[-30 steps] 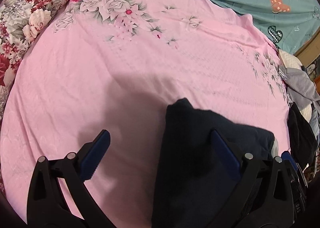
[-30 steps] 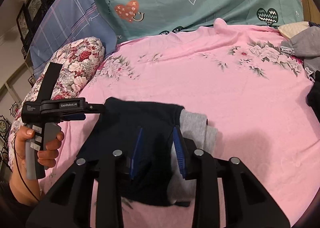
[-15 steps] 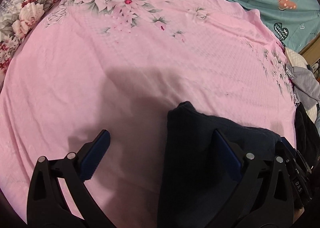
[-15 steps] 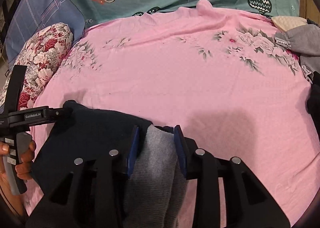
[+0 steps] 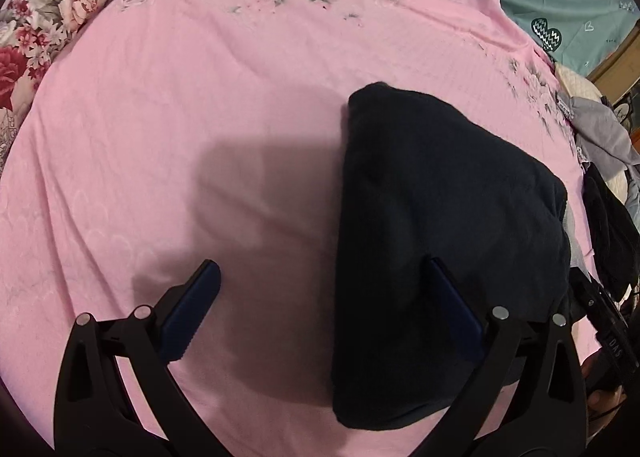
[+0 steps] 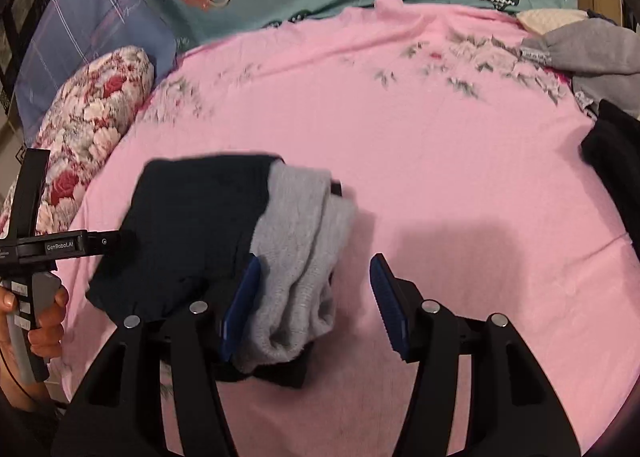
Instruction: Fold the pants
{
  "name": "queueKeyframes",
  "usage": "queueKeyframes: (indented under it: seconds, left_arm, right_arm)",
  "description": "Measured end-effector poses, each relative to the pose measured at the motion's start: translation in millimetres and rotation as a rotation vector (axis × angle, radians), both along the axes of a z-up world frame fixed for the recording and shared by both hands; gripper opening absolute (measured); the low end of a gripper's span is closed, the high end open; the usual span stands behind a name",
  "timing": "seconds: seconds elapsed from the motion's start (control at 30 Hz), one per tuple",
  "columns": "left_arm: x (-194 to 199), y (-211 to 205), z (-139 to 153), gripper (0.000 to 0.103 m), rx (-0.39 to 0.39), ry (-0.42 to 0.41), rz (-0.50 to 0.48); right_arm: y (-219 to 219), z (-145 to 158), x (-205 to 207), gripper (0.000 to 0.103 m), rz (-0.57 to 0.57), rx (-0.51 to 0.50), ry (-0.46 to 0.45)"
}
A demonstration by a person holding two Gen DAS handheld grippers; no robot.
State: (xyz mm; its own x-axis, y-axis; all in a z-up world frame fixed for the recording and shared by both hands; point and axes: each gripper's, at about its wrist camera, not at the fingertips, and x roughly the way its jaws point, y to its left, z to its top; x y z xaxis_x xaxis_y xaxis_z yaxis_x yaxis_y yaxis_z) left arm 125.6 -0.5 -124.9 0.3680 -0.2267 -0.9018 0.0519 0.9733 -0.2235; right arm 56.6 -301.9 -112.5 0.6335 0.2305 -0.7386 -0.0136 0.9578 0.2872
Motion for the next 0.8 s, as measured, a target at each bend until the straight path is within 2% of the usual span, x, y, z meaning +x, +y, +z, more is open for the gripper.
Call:
queueKeyframes:
  seconds: [0.1, 0.17, 0.23, 0.33, 0.5, 0.57, 0.7, 0.8]
  left_arm:
    - [-0.4, 4.8, 6.6, 0.101, -0.042, 0.020, -0.005]
    - [-0.5, 9.0, 12.5, 0.101, -0.060, 0.012, -0.001]
    - [-1.1, 12.8, 16.6, 0.101, -0.073, 0.003, 0.014]
    - [-2.9, 10.1, 18.6, 0.101, -0.085, 0.016, -0.013]
    - [-8.0, -6.7, 10.2, 0.101, -0.054, 0.039, -0.082]
    - [-9.7, -13.9, 4.3, 0.101, -0.060, 0.059, -0.121]
    - [-9.2, -18.1, 1.0, 0.101, -0.077, 0.062, -0.159]
    - [-4.3, -12.1, 2.4, 0.094, -0.116, 0.074, -0.177]
  right_arm:
    - [-14.7, 1.6, -3.3, 0.061, -0.025, 0.124, 0.012]
    - [-22.4, 4.3, -7.0, 0.069, -0.025, 0.221, 0.011]
    - [-22.8, 5.6, -9.4, 0.071, -0.011, 0.271, 0.010]
    - [-18.7, 6.6, -9.7, 0.072, -0.001, 0.276, 0.016]
    - [-9.4, 4.6, -4.6, 0.072, 0.034, 0.305, 0.042]
    - [-6.4, 3.9, -3.8, 0.077, 0.043, 0.305, 0.047]
    - [-3.9, -2.6, -1.7, 0.080, 0.058, 0.341, 0.071]
    - [-4.4, -10.2, -0.3, 0.080, 0.067, 0.375, 0.109]
